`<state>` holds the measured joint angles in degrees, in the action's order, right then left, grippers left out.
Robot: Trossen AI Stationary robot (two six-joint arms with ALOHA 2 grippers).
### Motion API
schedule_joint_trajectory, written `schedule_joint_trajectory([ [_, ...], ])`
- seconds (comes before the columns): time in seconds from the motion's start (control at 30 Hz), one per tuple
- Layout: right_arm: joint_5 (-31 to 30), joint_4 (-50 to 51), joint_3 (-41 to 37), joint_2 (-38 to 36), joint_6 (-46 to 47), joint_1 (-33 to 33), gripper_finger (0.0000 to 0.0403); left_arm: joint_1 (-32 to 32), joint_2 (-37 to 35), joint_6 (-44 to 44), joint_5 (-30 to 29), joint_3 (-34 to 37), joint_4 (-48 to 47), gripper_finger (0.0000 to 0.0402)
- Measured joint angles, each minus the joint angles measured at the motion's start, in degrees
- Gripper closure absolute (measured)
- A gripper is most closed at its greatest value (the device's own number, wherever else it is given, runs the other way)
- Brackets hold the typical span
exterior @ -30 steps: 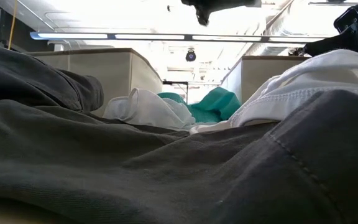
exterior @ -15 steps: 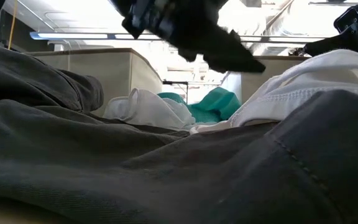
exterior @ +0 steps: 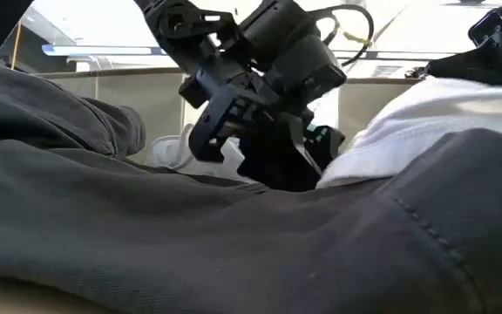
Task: Sort clothes
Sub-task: Put the white boxer into the left laundry organizer
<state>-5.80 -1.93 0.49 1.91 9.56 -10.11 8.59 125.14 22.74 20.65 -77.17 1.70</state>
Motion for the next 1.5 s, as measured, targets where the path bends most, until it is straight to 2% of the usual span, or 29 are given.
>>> schedule_joint_trajectory([
  [0.13, 0.0, 0.0, 0.0, 0.0, 0.0, 0.0, 0.0402, 0.01, -0.49, 0.14, -0.35, 0.02, -0.07, 0.0274],
  [0.27, 0.0, 0.01, 0.0, 0.0, 0.0, 0.0, 0.0402, -0.05, -3.09, 1.0, -3.04, 0.07, 0.51, 0.0372],
  [0.33, 0.0, 0.02, 0.0, 0.0, 0.0, 0.0, 0.0402, -0.14, -4.66, 0.54, -4.19, 0.07, 1.54, 0.039],
  [0.43, 0.0, 0.0, 0.0, 0.0, 0.0, 0.0, 0.0402, -0.19, -7.56, 0.27, -6.27, 0.09, 3.16, 0.0384],
  [0.6, 0.0, 0.02, 0.0, 0.0, 0.0, 0.0, 0.0402, -0.19, -13.42, 0.34, -8.36, 0.07, 7.16, 0.0397],
  [1.03, 0.0, 0.01, 0.0, 0.0, 0.0, 0.0, 0.0402, 0.43, -28.59, 3.34, -28.76, 0.07, 8.91, 0.04],
  [1.17, 0.0, 0.0, 0.0, 0.0, 0.0, 0.0, 0.0402, 0.43, -30.16, 3.38, -33.54, 0.02, 8.43, 0.04],
  [1.43, 0.0, 0.01, 0.0, 0.0, 0.0, 0.0, 0.0402, 0.43, -30.18, 3.73, -34.66, 0.02, 7.21, 0.0401],
  [1.5, 0.0, 0.0, 0.0, 0.0, 0.0, 0.0, 0.0402, 0.45, -30.19, 2.97, -37.28, 0.02, 6.83, 0.0401],
])
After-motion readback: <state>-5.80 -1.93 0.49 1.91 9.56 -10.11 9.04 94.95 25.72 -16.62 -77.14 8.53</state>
